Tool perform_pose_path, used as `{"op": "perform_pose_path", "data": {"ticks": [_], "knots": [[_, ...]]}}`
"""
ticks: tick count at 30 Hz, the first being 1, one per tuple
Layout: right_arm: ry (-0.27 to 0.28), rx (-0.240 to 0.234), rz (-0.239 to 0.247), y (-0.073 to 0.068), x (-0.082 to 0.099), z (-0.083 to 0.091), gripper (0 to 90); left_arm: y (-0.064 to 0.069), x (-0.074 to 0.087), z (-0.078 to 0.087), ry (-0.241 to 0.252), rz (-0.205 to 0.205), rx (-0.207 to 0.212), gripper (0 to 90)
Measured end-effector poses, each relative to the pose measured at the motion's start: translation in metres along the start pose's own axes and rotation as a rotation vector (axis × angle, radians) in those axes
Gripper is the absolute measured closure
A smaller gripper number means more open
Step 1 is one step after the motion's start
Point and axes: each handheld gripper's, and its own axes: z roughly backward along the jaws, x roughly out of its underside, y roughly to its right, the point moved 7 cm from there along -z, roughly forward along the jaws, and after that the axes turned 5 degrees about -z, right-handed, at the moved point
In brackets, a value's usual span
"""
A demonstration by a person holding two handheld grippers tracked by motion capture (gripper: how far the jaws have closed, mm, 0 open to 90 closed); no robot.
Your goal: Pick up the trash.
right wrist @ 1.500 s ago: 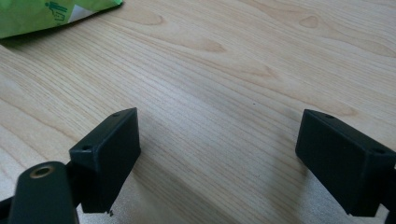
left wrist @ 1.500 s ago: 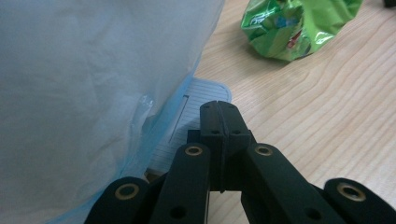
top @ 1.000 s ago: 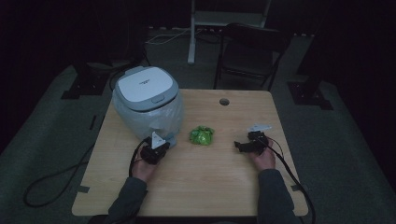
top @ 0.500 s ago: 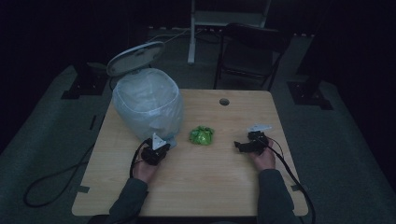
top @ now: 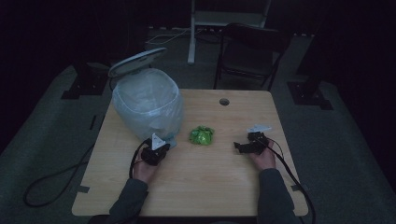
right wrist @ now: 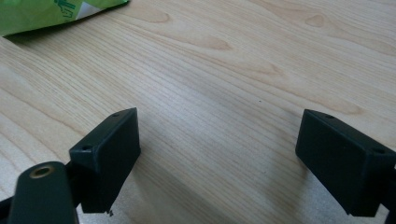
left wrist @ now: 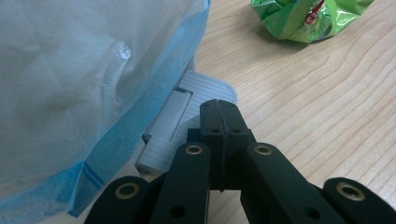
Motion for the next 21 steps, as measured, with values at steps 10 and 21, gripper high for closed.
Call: {"op": "perform_pose_path", "data": {"ticks": [10,21], "knots": [[0.007,0.002,-0.008,-0.012,-0.001,0.006,44.5,0.000,0.000,0.000,0.002,0.004,0.001,90.0],[0.043,-0.009,0.027,-0.038,-0.021,0.014,52.5,0.000,0.000,0.000,0.005,0.005,0.003,90.0]]}}
